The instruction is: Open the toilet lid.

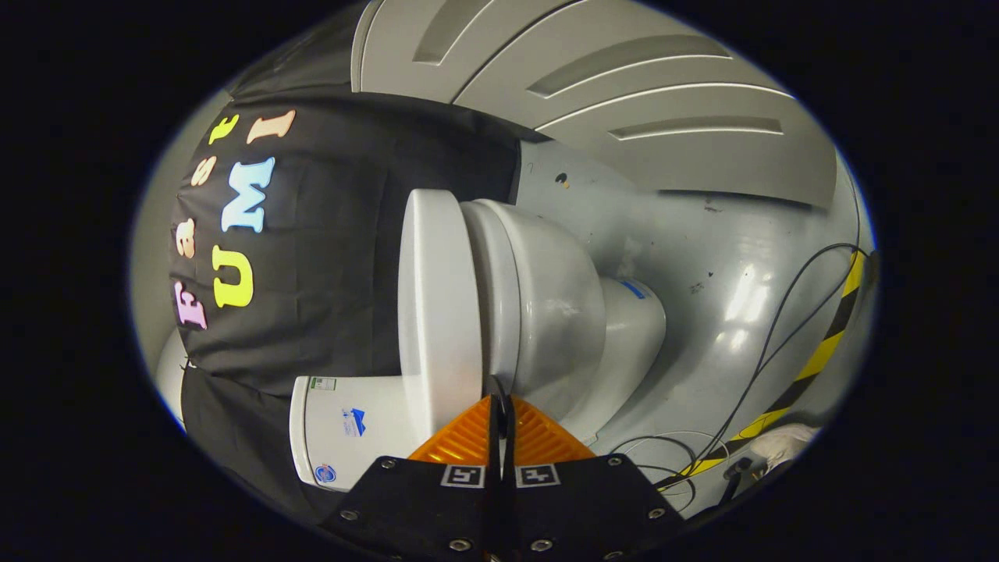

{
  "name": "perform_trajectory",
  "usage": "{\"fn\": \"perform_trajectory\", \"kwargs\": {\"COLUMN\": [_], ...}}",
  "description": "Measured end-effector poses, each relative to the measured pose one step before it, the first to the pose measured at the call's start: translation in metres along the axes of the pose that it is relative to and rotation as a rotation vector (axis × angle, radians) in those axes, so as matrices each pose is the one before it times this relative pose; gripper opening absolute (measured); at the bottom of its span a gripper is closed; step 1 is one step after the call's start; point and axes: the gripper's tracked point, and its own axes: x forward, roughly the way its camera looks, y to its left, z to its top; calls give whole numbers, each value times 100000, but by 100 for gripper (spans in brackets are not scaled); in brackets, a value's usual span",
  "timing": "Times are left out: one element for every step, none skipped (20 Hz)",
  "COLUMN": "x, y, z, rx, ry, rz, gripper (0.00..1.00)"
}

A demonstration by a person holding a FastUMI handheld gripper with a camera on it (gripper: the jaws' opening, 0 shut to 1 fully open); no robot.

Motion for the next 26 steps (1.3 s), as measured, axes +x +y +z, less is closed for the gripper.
{"fn": "perform_trajectory", "kwargs": {"x": [-98,75,10,-98,-136,-275,-113,-221,-38,-213,-323,-282,-222,-287,-172,-251,-204,-233,-147,-227,-201,-198,-236,-252,-299,-181], "y": [51,252,74,152,82,463,392,341,324,422,344,585,633,519,510,353,335,509,505,671,612,606,620,793,680,686], "z": [9,56,79,-169,-16,-215,18,91,116,-15,207,-4,56,-2,97,214,138,-28,-32,-164,29,159,412,171,308,14], "rx": [-509,217,-104,-164,-909,-1845,-2068,-1817,-1535,-1733,-1646,-1926,-2646,-3478,-2945,-1796,-1133,-1810,-2851,-4058,-4417,-3571,-2992,-2583,-2371,-2369], "ry": [-158,-29,-227,-337,-207,-346,-319,-240,-229,-342,-694,-1000,-1377,-1907,-1443,-1002,-610,-648,-879,-1410,-1543,-1478,-1768,-1352,-1712,-1001], "rz": [-248,-467,-565,-523,-130,400,365,-128,-497,-284,115,409,477,453,-193,-375,-609,-336,-133,-153,-287,-359,-135,14,-6,-318], "gripper": [0,0,0,0,0,0,0,0,0,0,0,0,0,0,0,0,0,0,0,0,0,0,0,0,0,0]}}
